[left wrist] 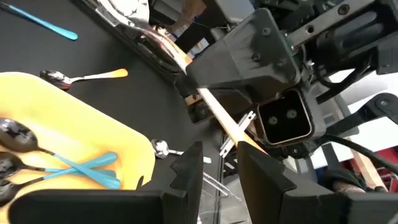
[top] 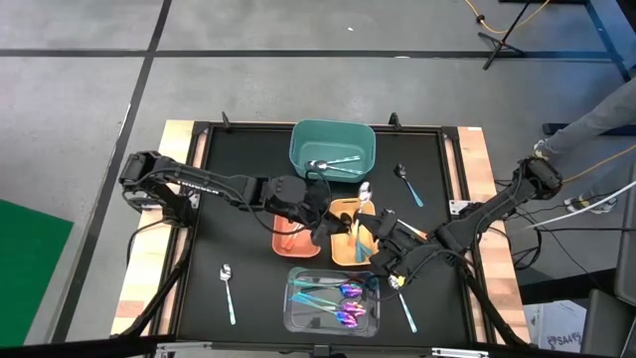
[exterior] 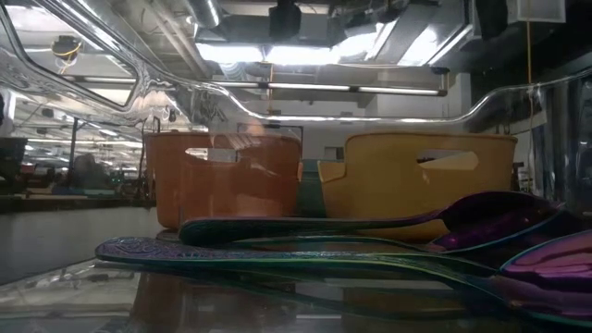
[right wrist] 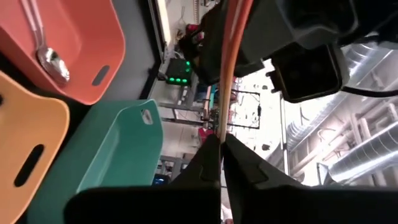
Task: Sort silverware by color (type)
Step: Put the orange spoon into the orange bin
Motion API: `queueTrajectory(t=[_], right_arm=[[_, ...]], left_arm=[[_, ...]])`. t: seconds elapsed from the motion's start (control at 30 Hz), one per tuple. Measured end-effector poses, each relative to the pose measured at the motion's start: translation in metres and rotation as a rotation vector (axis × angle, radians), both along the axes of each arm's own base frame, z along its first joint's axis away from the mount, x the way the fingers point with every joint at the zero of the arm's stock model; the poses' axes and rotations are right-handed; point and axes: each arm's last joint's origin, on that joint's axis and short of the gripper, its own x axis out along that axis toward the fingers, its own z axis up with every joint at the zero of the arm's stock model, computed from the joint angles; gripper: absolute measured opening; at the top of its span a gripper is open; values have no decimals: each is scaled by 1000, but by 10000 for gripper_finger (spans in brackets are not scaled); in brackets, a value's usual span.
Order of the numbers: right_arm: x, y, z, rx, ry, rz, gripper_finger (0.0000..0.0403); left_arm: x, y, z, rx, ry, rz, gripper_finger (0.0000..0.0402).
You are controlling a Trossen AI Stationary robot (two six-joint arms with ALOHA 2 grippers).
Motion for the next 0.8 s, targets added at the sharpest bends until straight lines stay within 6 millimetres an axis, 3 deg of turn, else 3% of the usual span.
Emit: queueTrajectory(t=[0.57,0.8], right_arm=[[3,2,14,-54,-48,23,0],[11,-9,16,-50,-59,24,0]], left_arm=[[2,-1,9,-45,-89,-31,93],[3,-2,11,-51,-115,-38,93]])
